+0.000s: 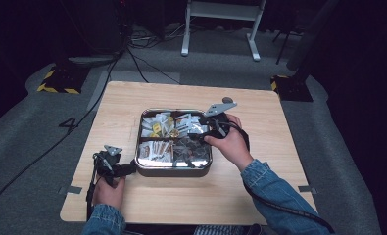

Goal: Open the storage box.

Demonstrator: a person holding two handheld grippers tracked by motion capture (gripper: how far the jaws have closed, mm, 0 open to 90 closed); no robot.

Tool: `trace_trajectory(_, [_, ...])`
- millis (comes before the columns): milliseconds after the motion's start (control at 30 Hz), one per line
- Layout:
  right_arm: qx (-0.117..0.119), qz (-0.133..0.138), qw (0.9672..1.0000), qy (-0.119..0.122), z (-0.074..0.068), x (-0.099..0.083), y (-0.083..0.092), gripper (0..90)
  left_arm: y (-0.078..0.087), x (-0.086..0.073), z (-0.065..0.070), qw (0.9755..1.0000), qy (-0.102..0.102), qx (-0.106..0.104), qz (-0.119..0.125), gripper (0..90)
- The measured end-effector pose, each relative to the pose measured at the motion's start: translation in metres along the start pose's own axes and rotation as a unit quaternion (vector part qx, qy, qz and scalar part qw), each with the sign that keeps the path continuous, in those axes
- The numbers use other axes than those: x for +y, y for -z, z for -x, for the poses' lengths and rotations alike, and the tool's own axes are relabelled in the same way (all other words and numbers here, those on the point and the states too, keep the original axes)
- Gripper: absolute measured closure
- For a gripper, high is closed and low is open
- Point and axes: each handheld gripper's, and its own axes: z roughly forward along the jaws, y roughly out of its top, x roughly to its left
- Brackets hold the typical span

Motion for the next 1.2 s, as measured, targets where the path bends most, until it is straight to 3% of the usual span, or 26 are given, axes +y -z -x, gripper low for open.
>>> trace_trajectory(567, [0.013,-0.051,0.9986,0.004,-0.002,0.003,-0.065,36.3,0.000,0.000,0.000,1.0000,0.000,0.001,0.000,8.7])
trace_trajectory(867, [0.008,-0.068,0.9974,0.022,-0.009,0.002,-0.083,44.9,0.000,0.000,0.000,1.0000,0.000,0.001,0.000,8.7])
trace_trajectory(1033, [0.021,-0.066,0.9973,0.025,-0.010,0.004,-0.089,50.6,0.000,0.000,0.000,1.0000,0.000,0.001,0.000,8.7])
trace_trajectory(1100, [0.023,-0.068,0.9968,0.035,-0.010,0.005,-0.091,57.4,0.000,0.000,0.000,1.0000,0.000,0.001,0.000,8.8])
trace_trajectory(1200, [0.019,-0.073,0.9963,0.042,-0.011,0.008,-0.091,58.1,0.000,0.000,0.000,1.0000,0.000,0.001,0.000,8.8])
